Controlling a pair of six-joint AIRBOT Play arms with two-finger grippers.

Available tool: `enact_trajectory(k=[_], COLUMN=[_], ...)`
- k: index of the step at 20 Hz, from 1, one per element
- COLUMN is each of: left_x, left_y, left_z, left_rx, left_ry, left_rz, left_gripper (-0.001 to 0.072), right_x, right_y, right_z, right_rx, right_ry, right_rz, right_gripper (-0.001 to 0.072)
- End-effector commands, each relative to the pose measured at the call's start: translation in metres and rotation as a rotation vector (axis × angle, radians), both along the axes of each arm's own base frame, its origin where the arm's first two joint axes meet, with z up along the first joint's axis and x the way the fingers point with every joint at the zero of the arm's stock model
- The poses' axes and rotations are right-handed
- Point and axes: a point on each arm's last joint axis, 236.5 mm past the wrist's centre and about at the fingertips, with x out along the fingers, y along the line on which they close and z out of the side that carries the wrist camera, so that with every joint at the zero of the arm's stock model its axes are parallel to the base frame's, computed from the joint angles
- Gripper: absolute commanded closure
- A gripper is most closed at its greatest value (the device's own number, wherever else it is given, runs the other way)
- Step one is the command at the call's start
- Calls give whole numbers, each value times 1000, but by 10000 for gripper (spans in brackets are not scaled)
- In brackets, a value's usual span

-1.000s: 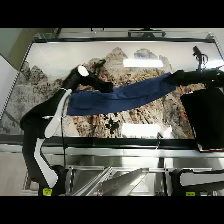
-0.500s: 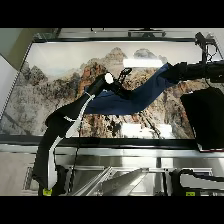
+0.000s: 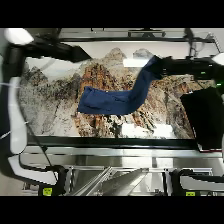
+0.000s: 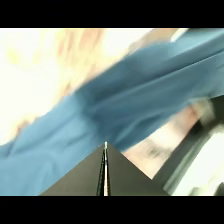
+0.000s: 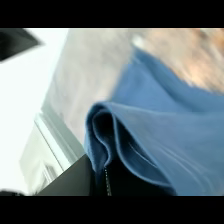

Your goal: Fold the shirts.

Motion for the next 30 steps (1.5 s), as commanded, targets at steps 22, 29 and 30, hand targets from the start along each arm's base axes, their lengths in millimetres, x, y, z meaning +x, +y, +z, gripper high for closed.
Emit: enact_trajectory(k=[22, 29, 30], left_x=[-95, -91, -91], left_y=[59, 60, 60], left_z=[146, 146, 146], left_rx=[-244, -248, -248], left_ry=[-254, -255, -255], left_rz=[-63, -53, -53], left_gripper=[681, 681, 681], right_x=[13, -15, -17], right_y=[14, 39, 51], right_z=[-187, -291, -295], right_rx=[-438, -388, -351], right_ry=[351, 609, 620], right_rz=[-96, -3, 15], right_gripper=[109, 109, 110])
